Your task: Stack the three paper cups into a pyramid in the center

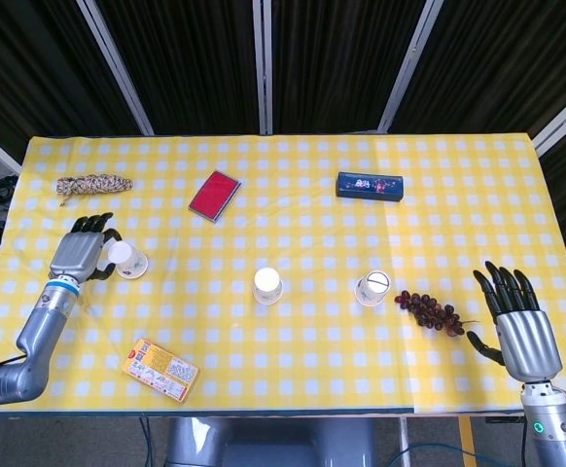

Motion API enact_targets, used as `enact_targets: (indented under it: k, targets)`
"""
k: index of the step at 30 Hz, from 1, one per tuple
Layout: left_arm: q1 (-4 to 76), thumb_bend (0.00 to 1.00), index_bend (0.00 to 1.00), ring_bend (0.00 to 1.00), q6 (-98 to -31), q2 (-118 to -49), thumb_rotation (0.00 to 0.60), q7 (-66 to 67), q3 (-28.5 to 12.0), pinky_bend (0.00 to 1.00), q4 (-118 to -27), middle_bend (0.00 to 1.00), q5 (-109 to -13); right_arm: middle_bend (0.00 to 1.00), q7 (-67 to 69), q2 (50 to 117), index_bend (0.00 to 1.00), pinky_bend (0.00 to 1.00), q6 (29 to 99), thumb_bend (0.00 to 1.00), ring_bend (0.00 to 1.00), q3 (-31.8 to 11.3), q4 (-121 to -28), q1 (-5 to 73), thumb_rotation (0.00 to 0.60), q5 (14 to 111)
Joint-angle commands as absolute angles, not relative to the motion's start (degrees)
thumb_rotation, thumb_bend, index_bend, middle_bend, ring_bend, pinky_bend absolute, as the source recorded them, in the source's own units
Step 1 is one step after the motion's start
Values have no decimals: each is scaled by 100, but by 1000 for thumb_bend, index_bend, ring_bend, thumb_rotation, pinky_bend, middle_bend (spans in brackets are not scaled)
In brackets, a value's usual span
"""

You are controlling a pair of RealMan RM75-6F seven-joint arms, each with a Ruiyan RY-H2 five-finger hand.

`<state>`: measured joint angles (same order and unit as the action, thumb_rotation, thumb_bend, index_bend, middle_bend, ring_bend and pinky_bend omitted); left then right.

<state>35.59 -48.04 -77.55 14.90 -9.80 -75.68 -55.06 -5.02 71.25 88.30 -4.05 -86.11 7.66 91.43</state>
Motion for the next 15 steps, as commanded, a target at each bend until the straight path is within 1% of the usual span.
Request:
enact_targets:
  k: [1, 9, 11, 15]
  targets:
    - [3515, 452, 369, 0, -4965, -7640, 600, 1382, -989, 0, -7789, 0, -5677, 0, -502, 7121, 33, 0, 8840, 90, 0, -410, -8616, 764, 600, 9144]
    - [3471, 452, 368, 0, -5246, -7408, 600, 1264, -1006, 0, -8445, 0, -6039, 0, -498, 7110, 34, 0, 8859, 90, 0, -410, -8639, 756, 600, 9155]
    - [3497, 452, 368, 0, -5317, -7355, 600, 1258, -1020, 0, -8801, 0, -6196, 0, -492, 7100, 34, 0, 8880, 91, 0, -408, -8650, 750, 600, 9172]
    - [3597, 452, 369, 0, -5408, -7410, 600, 1494, -1012, 0, -9198, 0, -6290, 0, -436, 7071, 35, 0, 8916, 90, 0, -413, -8670, 733, 600, 9177]
